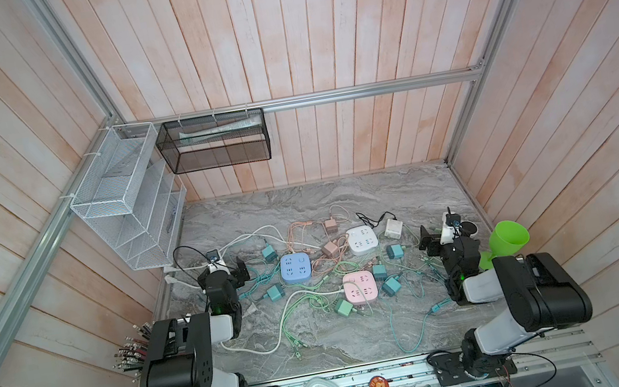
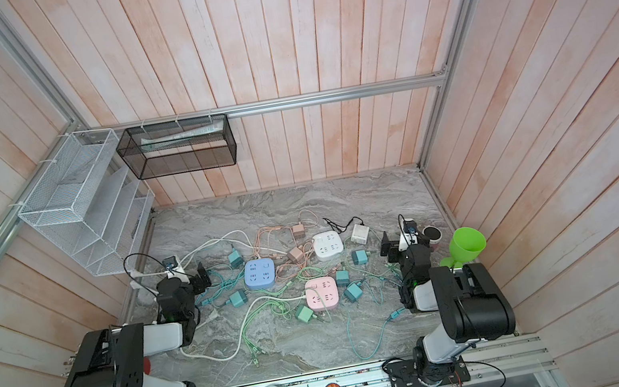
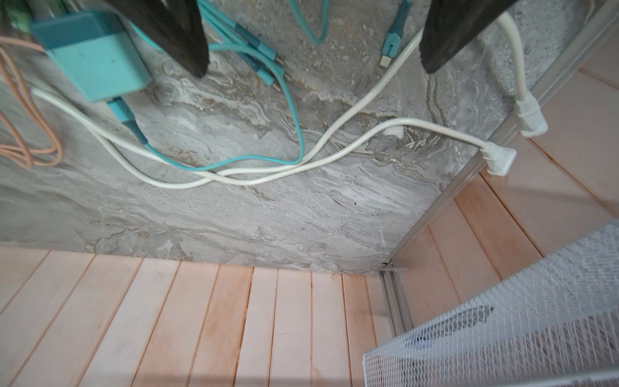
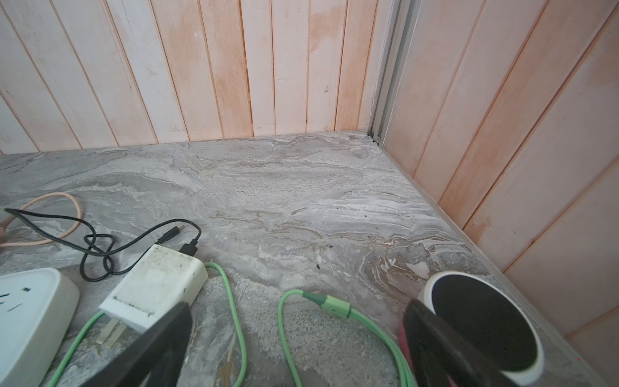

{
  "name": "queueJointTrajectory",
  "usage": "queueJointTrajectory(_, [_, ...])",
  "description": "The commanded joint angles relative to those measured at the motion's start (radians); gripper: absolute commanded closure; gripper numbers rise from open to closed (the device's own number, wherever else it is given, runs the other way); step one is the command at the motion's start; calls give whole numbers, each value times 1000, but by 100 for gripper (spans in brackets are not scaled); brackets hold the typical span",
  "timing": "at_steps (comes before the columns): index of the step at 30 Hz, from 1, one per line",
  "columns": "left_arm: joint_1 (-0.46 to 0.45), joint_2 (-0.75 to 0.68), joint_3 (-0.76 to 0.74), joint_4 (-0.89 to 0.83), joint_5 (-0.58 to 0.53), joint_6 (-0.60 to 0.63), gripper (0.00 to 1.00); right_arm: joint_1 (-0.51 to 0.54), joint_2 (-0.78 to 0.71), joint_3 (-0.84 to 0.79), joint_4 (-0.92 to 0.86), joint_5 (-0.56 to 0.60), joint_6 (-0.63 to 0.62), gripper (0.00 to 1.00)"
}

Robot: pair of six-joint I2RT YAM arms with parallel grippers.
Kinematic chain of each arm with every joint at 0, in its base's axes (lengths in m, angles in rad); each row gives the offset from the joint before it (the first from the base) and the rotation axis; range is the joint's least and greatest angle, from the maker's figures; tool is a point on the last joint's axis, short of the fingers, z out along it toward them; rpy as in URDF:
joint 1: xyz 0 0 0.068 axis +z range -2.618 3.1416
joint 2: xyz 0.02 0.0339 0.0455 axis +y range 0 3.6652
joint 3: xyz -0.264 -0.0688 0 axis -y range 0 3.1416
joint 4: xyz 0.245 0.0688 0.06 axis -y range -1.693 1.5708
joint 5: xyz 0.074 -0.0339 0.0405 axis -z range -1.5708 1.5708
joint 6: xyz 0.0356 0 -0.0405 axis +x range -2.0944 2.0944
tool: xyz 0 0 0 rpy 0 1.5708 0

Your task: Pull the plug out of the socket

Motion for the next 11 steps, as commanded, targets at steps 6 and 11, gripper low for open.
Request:
queueJointTrajectory(6, [13,4,-11,157,100,-27,0,-5,-13,18,1,-17,1,2])
queueJointTrajectory(11, [13,6,-12,163,95,-25,0,-5,-13,19,-2,-17,0,2])
